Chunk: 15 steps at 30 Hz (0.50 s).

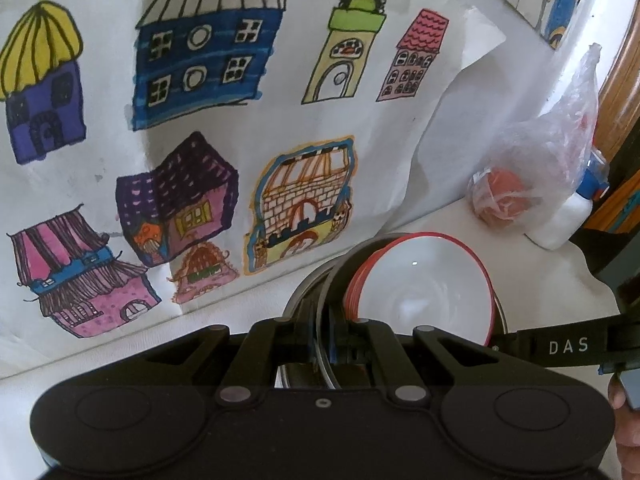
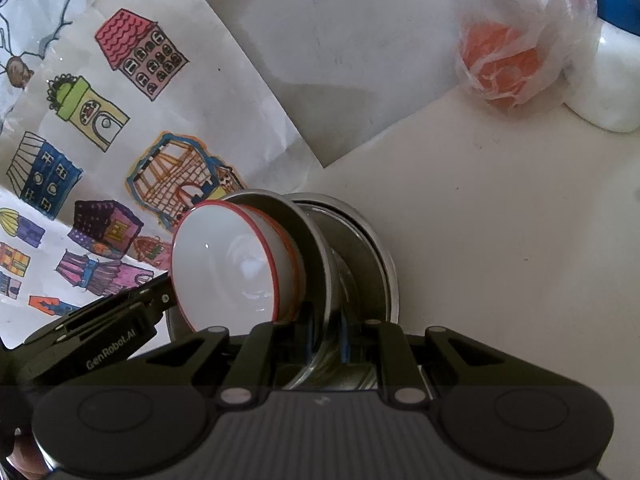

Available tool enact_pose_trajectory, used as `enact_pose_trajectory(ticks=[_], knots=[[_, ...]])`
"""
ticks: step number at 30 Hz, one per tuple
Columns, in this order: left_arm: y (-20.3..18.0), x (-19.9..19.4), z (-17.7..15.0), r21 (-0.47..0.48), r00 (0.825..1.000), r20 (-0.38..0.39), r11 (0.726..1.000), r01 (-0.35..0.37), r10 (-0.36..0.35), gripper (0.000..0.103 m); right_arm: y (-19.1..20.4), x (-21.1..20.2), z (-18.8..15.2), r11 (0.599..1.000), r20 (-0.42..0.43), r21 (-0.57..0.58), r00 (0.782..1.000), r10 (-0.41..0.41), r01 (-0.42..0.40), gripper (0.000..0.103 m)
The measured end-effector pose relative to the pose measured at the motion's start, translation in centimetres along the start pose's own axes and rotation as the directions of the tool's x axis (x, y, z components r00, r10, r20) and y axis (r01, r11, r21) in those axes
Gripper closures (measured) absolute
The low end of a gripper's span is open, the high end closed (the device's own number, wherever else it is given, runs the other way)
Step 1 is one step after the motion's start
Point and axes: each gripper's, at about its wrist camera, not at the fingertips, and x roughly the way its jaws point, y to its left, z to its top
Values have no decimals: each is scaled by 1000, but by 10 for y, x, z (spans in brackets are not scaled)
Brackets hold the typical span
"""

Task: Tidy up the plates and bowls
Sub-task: 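Lower the nested bowls onto the stacked steel plates with both grippers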

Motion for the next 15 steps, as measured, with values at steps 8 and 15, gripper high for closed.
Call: enact_pose_trajectory(ticks=[8, 15], knots=[[-1, 9, 2, -11, 1000, -20, 1000, 8, -9, 98, -3, 2, 5, 1000, -10, 11, 1000, -15, 15, 87], [-2, 15, 5, -15, 1000, -26, 1000, -5, 4, 98, -5, 7, 10, 1000, -16, 21, 1000, -6, 7, 87]])
